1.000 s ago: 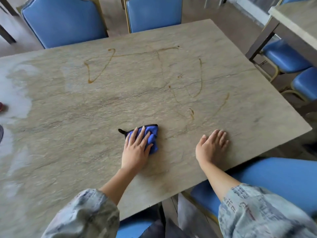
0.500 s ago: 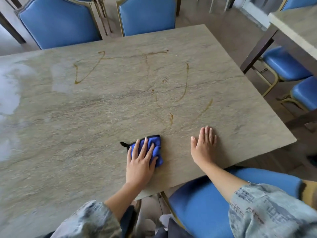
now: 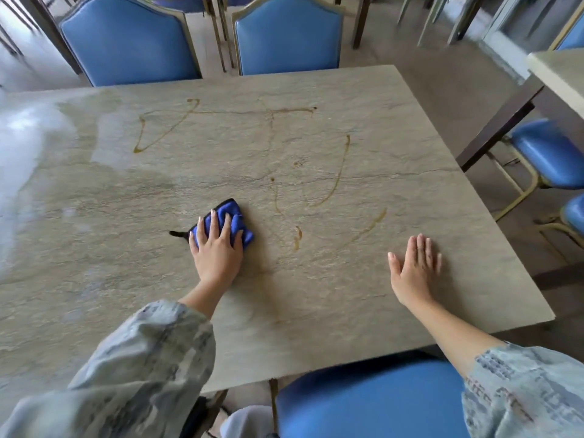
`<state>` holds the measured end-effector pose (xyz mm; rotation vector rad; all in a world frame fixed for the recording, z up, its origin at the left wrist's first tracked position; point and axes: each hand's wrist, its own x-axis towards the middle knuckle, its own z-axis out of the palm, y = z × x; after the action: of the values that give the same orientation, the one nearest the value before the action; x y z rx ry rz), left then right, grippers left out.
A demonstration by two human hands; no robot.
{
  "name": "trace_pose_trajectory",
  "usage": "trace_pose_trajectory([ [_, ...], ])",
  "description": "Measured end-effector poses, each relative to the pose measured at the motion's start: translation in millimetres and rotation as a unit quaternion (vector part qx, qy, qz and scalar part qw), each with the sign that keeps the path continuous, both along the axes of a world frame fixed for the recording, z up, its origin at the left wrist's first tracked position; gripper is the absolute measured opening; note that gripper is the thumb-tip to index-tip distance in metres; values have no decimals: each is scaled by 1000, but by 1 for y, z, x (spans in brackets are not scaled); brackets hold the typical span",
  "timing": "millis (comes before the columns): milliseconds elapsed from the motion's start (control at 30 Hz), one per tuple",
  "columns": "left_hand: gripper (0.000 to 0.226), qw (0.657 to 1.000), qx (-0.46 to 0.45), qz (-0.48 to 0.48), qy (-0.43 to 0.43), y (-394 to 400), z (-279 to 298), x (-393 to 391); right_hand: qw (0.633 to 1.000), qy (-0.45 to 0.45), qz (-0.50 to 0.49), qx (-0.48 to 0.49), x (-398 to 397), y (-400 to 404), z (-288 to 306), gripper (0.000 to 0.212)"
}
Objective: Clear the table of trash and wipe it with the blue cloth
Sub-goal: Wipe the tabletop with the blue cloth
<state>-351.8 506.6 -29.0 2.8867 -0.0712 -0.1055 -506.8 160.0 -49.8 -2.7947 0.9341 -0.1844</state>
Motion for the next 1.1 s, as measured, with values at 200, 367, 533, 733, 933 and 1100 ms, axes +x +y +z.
trace_pose_trajectory([
  [200, 52, 1000, 8, -10, 1, -17, 1, 35, 999, 3, -47, -16, 4, 15, -5, 82],
  [367, 58, 993, 12, -118, -28, -53, 4, -18, 999, 11, -4, -35, 4, 16, 1, 81],
  [533, 56, 977, 23, -213, -14, -125, -1, -96, 999, 10, -7, -38, 3, 17, 5, 78],
  [733, 54, 967, 31, -252, -13, -157, 0, -66, 999, -19, -17, -31, 4, 16, 5, 69],
  [933, 53, 989, 7, -143, -25, -115, -2, -23, 999, -20, -44, -22, 2, 27, 6, 70],
  [1100, 49, 999, 1, -35, -20, -49, -2, 35, 999, -9, -28, -19, 11, 50, 2, 75],
])
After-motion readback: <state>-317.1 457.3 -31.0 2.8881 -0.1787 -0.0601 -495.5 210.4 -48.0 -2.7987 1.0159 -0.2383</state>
